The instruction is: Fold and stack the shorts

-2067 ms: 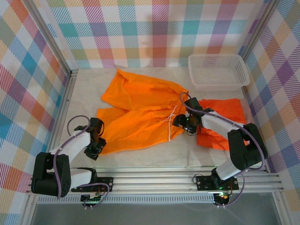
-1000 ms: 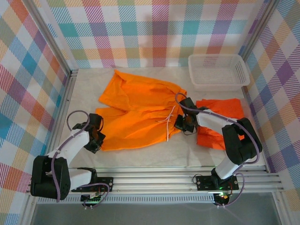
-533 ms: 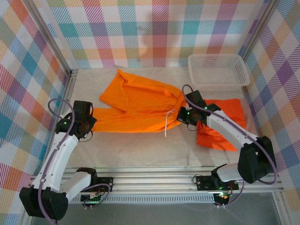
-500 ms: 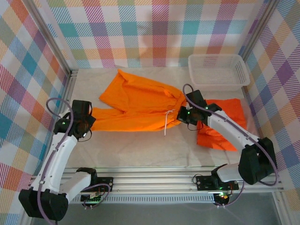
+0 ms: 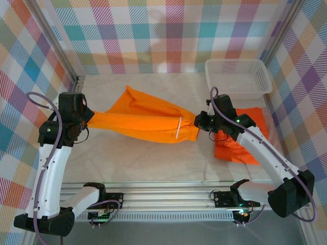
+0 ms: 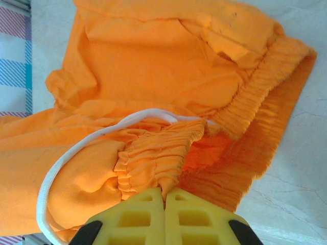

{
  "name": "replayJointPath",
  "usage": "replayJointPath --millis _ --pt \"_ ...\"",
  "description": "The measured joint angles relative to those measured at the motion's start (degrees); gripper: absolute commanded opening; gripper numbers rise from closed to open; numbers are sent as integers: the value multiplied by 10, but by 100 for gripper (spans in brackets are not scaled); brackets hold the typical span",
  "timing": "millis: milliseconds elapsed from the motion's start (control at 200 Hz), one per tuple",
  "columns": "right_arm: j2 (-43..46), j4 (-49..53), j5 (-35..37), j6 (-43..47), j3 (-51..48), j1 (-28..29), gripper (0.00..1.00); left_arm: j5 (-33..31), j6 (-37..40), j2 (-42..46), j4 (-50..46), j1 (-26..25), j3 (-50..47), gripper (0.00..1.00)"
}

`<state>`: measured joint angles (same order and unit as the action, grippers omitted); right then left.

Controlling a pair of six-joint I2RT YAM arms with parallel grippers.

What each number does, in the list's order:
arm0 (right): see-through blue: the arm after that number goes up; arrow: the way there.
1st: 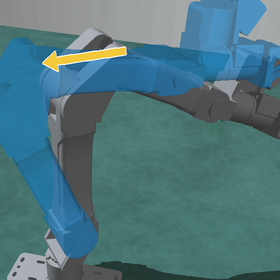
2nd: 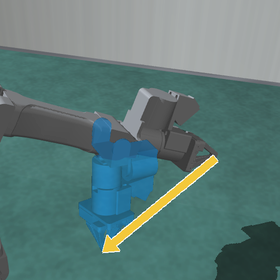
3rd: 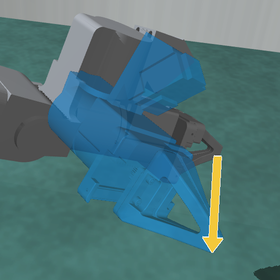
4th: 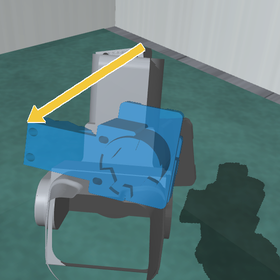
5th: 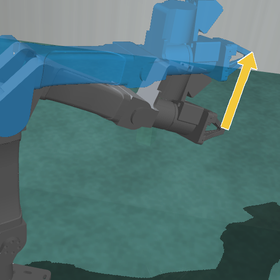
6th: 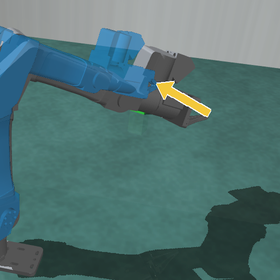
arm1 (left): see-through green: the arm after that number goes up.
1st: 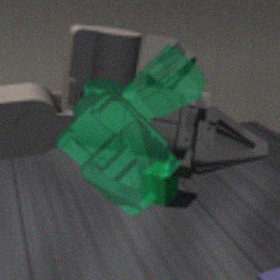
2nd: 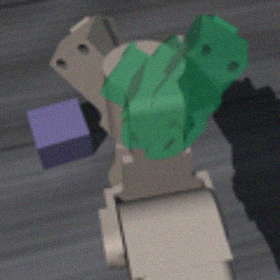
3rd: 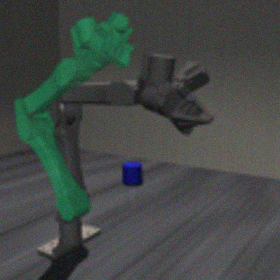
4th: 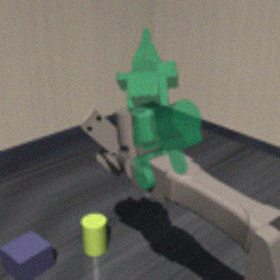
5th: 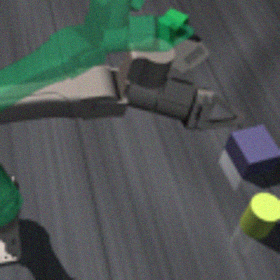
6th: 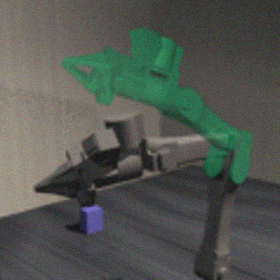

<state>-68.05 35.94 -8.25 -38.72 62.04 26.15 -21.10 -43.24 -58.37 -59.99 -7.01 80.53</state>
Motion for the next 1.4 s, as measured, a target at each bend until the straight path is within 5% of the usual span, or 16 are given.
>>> replayJointPath --millis 620,985,1195,1315,1360,1405 --pt "-43 2 73 -74 -6 -1 0 20 26 -277 66 0 104 0" --pt "-157 -55 68 -96 -6 -51 5 52 22 -527 79 0 295 0" --pt "-256 -54 64 -88 35 -82 30 97 23 -683 78 -2 445 23" --pt "-290 -43 54 -76 73 -110 58 116 32 -767 75 -1 542 58" --pt "-290 -39 48 -70 79 -120 71 122 41 -785 72 -1 565 82" --pt "-285 -37 43 -65 82 -127 80 129 47 -792 72 -1 574 96"
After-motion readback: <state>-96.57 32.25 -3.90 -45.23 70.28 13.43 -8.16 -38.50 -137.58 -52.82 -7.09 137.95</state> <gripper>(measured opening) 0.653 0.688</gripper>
